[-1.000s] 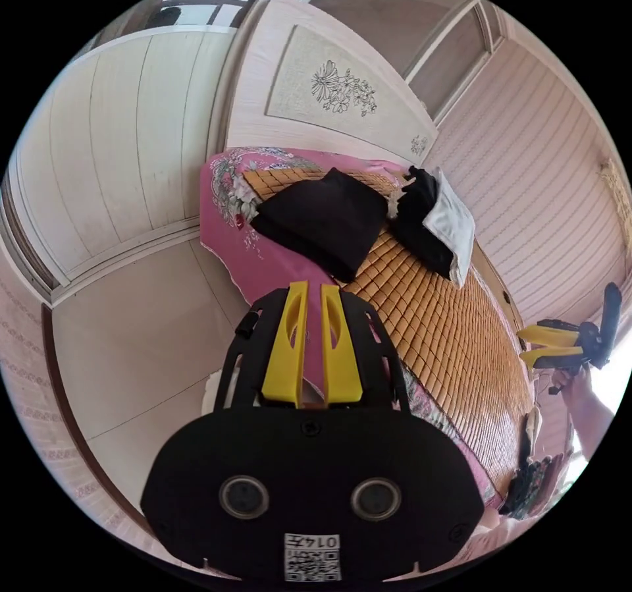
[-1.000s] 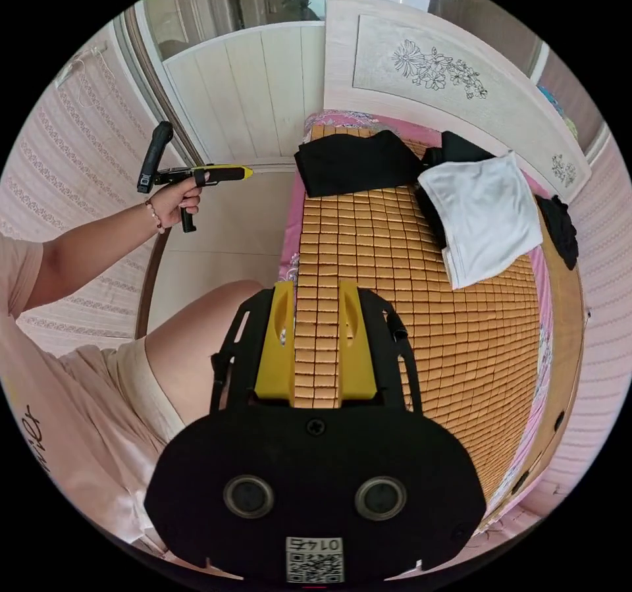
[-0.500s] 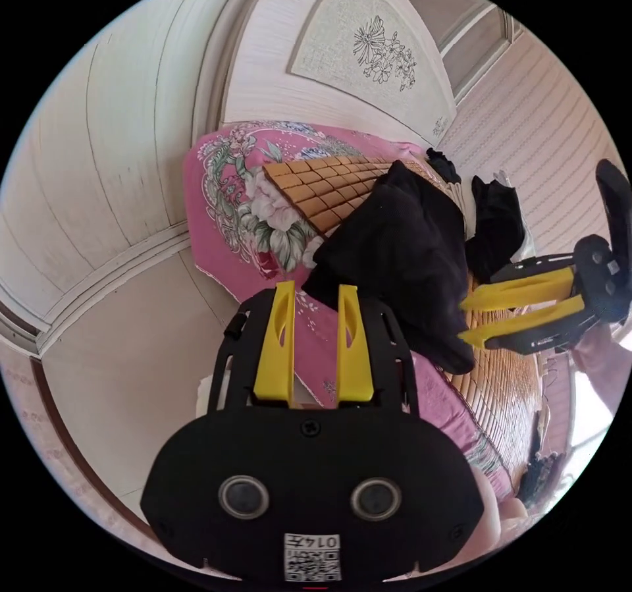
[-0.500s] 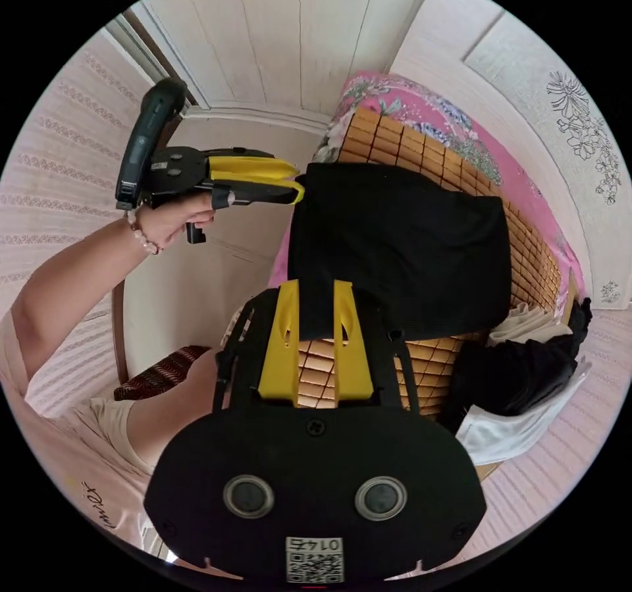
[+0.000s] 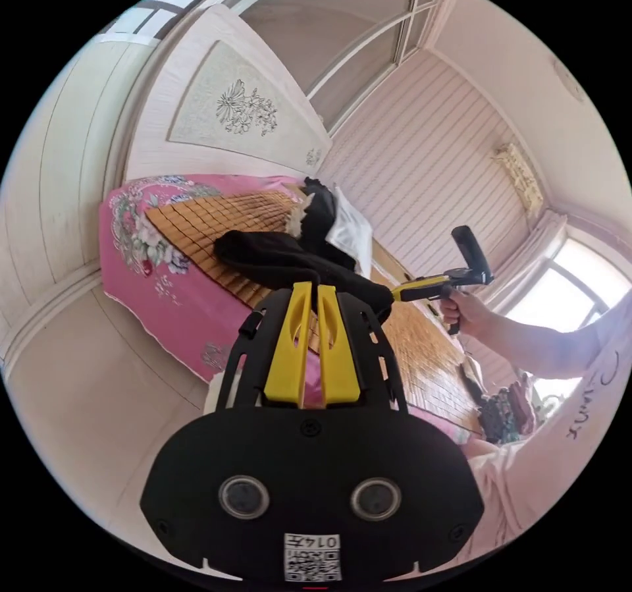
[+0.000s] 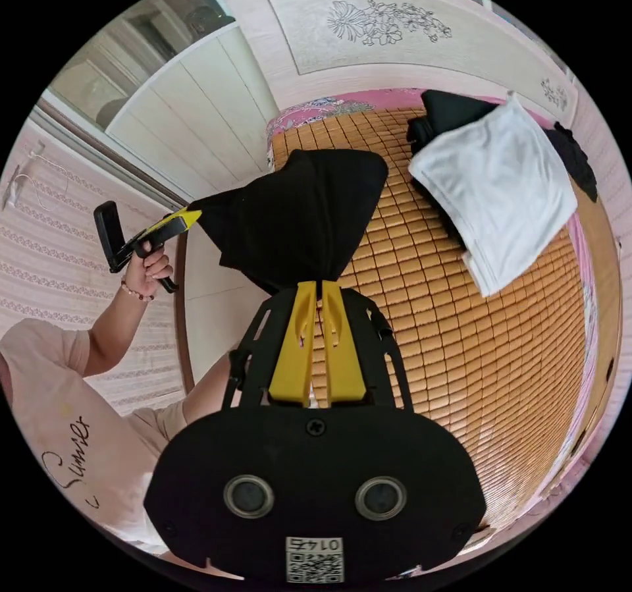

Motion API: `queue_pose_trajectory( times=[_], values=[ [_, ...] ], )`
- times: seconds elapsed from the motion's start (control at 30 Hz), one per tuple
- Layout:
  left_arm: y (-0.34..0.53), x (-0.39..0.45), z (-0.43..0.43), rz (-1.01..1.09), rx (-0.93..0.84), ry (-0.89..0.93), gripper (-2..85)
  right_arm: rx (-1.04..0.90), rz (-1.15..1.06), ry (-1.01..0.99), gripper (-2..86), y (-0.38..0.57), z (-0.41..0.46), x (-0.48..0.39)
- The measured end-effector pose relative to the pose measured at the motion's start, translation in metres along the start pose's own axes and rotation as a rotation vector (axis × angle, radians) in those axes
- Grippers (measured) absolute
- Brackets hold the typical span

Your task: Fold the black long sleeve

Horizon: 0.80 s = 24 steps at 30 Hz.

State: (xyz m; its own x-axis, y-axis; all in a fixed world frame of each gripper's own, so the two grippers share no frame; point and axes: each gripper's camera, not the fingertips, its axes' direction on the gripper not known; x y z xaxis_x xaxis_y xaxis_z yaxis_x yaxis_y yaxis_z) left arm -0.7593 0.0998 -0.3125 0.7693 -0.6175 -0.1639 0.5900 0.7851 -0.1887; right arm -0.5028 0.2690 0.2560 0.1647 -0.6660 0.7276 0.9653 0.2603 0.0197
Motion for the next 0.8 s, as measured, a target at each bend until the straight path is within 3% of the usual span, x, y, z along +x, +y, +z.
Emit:
queue_pose_trajectory(
  times=[0.1, 0.2, 0.4, 0.57, 0.63, 0.7, 0.8],
  values=[
    [0.054, 0.043, -0.024, 0.000, -0.098, 0.063, -1.0, -0.053, 0.099, -0.106, 2.3, 0.094, 0.000, 0.007],
    [0.092, 0.082, -0.041, 0.053, -0.205, 0.025, -1.0, -0.096, 0.108, -0.060, 4.9, 0.165, 0.003, -0.008],
    [0.119, 0.125, -0.072, 0.111, -0.255, -0.108, -1.0, -0.028, -0.163, -0.096, 8.4, 0.215, 0.008, -0.091],
    [0.136, 0.151, -0.084, 0.125, -0.307, -0.168, -1.0, -0.112, -0.201, -0.037, 14.3, 0.234, 0.043, -0.121],
    [0.142, 0.159, -0.090, 0.115, -0.304, -0.181, -1.0, -0.131, -0.179, -0.040, 12.7, 0.245, 0.044, -0.117],
    [0.148, 0.166, -0.103, 0.071, -0.275, -0.177, -1.0, -0.014, -0.100, -0.109, 3.1, 0.272, 0.010, -0.094],
    [0.153, 0.176, -0.119, 0.039, -0.244, -0.161, -1.0, 0.070, -0.002, -0.117, 1.7, 0.315, -0.034, -0.057]
  ],
)
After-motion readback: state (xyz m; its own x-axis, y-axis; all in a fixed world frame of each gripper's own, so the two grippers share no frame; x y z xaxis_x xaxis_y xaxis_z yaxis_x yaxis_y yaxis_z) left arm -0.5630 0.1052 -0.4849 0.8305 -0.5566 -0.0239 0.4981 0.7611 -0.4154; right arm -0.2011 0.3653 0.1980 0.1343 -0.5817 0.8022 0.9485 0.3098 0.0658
